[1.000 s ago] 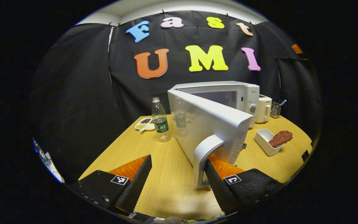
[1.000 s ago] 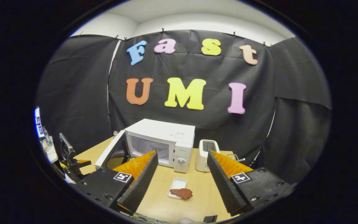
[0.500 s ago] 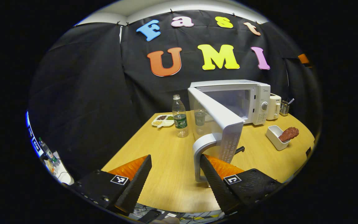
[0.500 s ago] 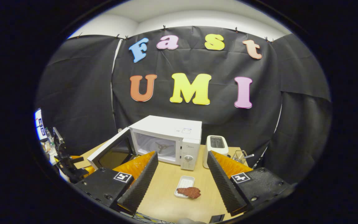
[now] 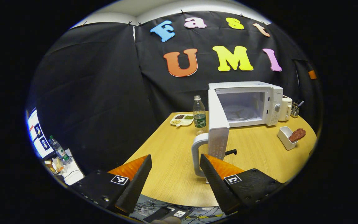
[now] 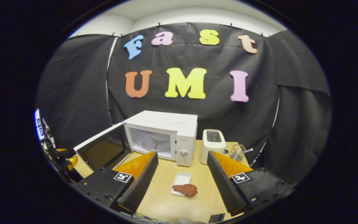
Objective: Open the microwave oven with the left hand, put the food in, and close the microwave oven.
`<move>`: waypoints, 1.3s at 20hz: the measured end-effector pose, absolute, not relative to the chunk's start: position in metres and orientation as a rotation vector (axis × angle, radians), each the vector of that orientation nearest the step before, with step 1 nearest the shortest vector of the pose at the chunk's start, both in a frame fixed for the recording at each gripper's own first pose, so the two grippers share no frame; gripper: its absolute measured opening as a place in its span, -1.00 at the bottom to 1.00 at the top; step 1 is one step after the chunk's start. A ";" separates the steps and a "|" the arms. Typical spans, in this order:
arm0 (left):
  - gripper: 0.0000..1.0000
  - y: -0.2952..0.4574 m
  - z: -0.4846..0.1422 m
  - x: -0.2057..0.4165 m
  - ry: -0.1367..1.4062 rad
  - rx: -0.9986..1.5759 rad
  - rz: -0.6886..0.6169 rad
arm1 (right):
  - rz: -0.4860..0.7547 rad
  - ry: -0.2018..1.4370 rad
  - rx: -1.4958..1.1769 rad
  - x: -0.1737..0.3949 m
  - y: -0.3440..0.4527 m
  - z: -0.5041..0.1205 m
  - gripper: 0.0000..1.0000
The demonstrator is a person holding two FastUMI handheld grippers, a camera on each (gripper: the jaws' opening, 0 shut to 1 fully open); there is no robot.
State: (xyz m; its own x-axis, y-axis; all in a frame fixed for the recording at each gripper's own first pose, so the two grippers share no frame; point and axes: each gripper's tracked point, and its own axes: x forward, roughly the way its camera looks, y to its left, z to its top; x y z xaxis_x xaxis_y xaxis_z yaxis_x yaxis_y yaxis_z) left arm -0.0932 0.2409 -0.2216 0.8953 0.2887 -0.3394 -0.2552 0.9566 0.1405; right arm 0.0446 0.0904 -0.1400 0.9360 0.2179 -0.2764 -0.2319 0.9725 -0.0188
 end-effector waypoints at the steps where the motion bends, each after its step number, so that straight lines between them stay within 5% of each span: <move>1: 0.91 0.238 -0.214 -0.097 0.357 0.092 0.282 | 0.234 0.282 -0.042 0.046 0.086 -0.149 1.00; 9: 0.91 0.144 -0.116 -0.089 0.206 0.045 0.156 | 0.231 0.469 0.028 0.063 0.040 -0.274 1.00; 12: 0.91 0.104 -0.087 -0.073 0.156 0.045 0.108 | 0.293 0.553 0.086 0.072 0.043 -0.323 0.82; 17: 0.91 0.053 -0.060 -0.047 0.157 0.074 0.084 | 0.407 0.686 0.204 0.108 0.060 -0.386 0.94; 18: 0.90 0.046 -0.056 -0.043 0.161 0.087 0.087 | 0.441 0.711 0.244 0.113 0.066 -0.394 0.72; 20: 0.91 0.034 -0.049 -0.033 0.166 0.110 0.099 | 0.520 0.747 0.328 0.118 0.078 -0.401 0.87; 21: 0.91 0.029 -0.047 -0.030 0.172 0.115 0.110 | 0.539 0.774 0.349 0.119 0.083 -0.406 0.43; 22: 0.91 0.024 -0.044 -0.029 0.178 0.115 0.122 | 0.549 0.799 0.358 0.121 0.083 -0.412 0.47; 24: 0.91 0.015 -0.042 -0.024 0.194 0.111 0.144 | 0.589 0.831 0.405 0.120 0.086 -0.412 -0.24; 25: 0.91 0.010 -0.043 -0.021 0.203 0.113 0.154 | 0.595 0.851 0.428 0.121 0.085 -0.413 -0.28; 26: 0.91 0.007 -0.042 -0.020 0.209 0.118 0.166 | 0.602 0.868 0.454 0.121 0.084 -0.411 -0.61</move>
State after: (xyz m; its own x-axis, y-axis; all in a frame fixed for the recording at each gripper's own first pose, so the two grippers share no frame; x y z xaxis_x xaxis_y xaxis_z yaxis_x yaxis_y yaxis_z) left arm -0.0197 0.0070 -0.0421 0.9645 0.1763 -0.1964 -0.1518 0.9793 0.1337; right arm 0.1213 0.0840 -0.4110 0.5007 0.6543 -0.5668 -0.3019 0.7457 0.5940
